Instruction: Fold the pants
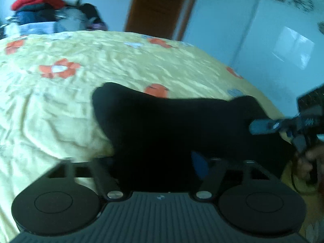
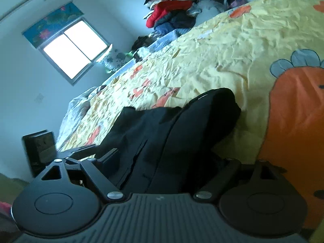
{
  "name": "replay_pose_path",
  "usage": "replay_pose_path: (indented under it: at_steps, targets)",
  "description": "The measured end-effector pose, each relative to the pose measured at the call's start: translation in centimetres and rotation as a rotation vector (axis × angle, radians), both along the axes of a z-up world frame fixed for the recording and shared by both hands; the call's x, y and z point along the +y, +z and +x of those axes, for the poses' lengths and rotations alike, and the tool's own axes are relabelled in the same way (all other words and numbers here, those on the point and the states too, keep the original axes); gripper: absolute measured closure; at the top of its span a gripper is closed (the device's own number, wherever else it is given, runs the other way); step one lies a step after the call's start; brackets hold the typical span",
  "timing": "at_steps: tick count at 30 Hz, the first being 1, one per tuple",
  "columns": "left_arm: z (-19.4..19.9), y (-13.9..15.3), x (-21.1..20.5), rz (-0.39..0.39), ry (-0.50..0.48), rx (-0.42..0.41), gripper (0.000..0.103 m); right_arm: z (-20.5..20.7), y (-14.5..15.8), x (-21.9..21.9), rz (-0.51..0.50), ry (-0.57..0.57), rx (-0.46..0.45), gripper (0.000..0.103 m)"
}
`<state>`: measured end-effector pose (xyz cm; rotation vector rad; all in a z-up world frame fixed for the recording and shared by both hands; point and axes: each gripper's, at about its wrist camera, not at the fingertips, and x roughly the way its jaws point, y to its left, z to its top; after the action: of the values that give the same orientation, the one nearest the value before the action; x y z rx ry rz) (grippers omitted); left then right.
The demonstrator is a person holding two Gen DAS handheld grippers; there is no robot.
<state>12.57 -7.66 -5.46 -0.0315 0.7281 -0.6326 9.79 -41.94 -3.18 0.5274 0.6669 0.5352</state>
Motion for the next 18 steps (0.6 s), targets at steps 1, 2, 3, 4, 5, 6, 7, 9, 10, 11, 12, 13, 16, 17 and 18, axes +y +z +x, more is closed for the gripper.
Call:
replay_pose_path:
  at_steps: [1,2,3,4,5,6,7,9,10,11,12,13,16,17,18]
  targets:
    - [0.3,0.0,0.3,-0.019,0.016,0.011,0.060,0.1,-0.2,0.3,-0.011,-0.025,0.023,0.058]
    - [0.4,0.0,1.0,-0.049,0.032,0.024,0.069,0.2,-0.6,0.3,0.011,-0.033,0.038,0.069]
    - [0.5,0.0,1.6,-0.076,0.042,0.035,0.074,-0.1,-0.7,0.4,0.026,-0.045,0.033,0.070]
    - [0.5,0.0,2.2,-0.103,0.050,0.039,0.077,-0.3,-0.7,0.6,0.030,-0.056,0.031,0.071]
    - [0.3,0.1,2.5,-0.116,0.057,0.036,0.080,-0.4,-0.6,0.7,0.043,-0.065,0.030,0.072]
    - [0.1,0.4,2.7,-0.119,0.062,0.021,0.083,-0.7,-0.3,0.7,0.062,-0.069,0.023,0.072]
    - [-0.2,0.8,2.9,-0.117,0.064,0.000,0.084,-0.7,0.1,0.9,0.075,-0.069,0.011,0.073]
    - [-0.7,1.7,3.2,-0.115,0.068,-0.045,0.085,-0.8,1.5,1.5,0.094,-0.058,-0.022,0.073]
    - [-0.7,2.3,3.5,-0.116,0.070,-0.064,0.085,-0.7,2.3,2.0,0.095,-0.045,-0.042,0.073]
    - [-0.7,2.9,3.9,-0.117,0.077,-0.082,0.085,-0.4,3.2,2.5,0.091,-0.031,-0.064,0.073]
    - [-0.7,3.4,4.3,-0.117,0.088,-0.098,0.085,0.0,4.0,3.1,0.088,-0.018,-0.084,0.073]
    - [-0.5,4.0,4.7,-0.108,0.105,-0.120,0.085,0.5,4.8,3.7,0.091,-0.001,-0.103,0.073]
    - [0.5,5.5,6.4,-0.084,0.167,-0.181,0.085,2.6,6.2,5.7,0.100,0.035,-0.146,0.073]
    - [0.9,5.9,7.1,-0.078,0.185,-0.187,0.085,3.4,6.4,6.3,0.103,0.046,-0.153,0.073]
    - [1.3,6.2,7.7,-0.067,0.201,-0.190,0.085,4.3,6.4,7.1,0.103,0.055,-0.157,0.073]
